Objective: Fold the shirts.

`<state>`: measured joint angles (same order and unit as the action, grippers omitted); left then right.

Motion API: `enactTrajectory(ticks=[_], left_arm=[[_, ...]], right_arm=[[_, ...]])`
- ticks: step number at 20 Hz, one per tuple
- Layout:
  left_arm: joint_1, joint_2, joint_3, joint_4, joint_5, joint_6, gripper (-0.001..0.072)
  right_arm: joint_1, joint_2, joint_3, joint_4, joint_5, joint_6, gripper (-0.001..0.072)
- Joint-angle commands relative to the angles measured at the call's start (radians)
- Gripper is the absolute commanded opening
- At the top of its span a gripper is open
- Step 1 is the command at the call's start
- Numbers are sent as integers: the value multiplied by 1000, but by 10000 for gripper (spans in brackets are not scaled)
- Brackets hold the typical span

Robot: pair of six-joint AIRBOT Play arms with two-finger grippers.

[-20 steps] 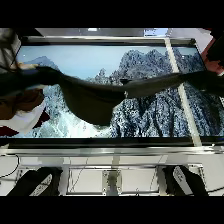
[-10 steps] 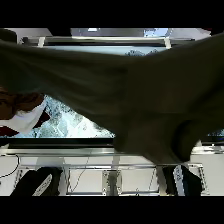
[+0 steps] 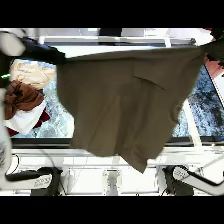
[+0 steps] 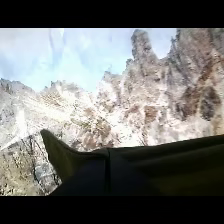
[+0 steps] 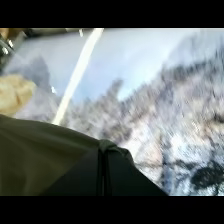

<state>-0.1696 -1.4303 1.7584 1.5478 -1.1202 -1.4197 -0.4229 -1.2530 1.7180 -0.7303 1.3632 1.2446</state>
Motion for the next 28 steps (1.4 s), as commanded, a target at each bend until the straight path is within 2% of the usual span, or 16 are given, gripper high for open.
enactTrajectory(ticks=[1, 3, 5, 6, 7, 8, 9, 12, 14, 16, 18, 20, 21, 23, 26, 28], left_arm=[[1, -269, 2, 75, 242, -118, 9], [1, -353, 2, 72, 371, -164, 10], [0, -397, 2, 45, 457, -171, 11], [0, -401, 2, 40, 494, -180, 34], [0, -397, 6, 40, 539, -182, 247], [1, -391, 24, 42, 563, -182, 526], [2, -378, 55, 48, 570, -182, 653], [14, -306, 177, 111, 505, -181, 646], [33, -213, 232, 248, 382, -181, 647], [84, -114, 232, 308, 212, -181, 642], [177, -37, 226, 290, -26, -181, 642], [285, 14, 154, 220, -202, -175, 642], [333, 48, 72, 167, -244, -169, 642], [417, 158, -211, 33, -220, -147, 642], [469, 376, -754, -122, -14, -137, 642], [469, 483, -1023, -211, 110, -179, 642]], right_arm=[[182, -292, 2, -276, -198, 53, 27], [243, -441, 2, -268, -365, 88, 28], [292, -553, 2, -215, -516, 95, 30], [313, -585, 2, -182, -575, 95, 36], [331, -603, 2, -145, -634, 95, 100], [343, -604, 3, -119, -683, 94, 290], [348, -597, 13, -96, -709, 93, 461], [309, -534, 76, -134, -633, 91, 460], [239, -449, 109, -247, -484, 95, 448], [154, -348, 111, -409, -291, 114, 448], [73, -271, 103, -551, -80, 125, 448], [-18, -201, 34, -578, 87, 67, 448], [-60, -166, -32, -564, 116, 46, 448], [-143, -85, -228, -491, 110, 1, 448], [-242, 15, -599, -342, 35, -67, 448], [-268, 31, -800, -240, -10, -77, 448]])
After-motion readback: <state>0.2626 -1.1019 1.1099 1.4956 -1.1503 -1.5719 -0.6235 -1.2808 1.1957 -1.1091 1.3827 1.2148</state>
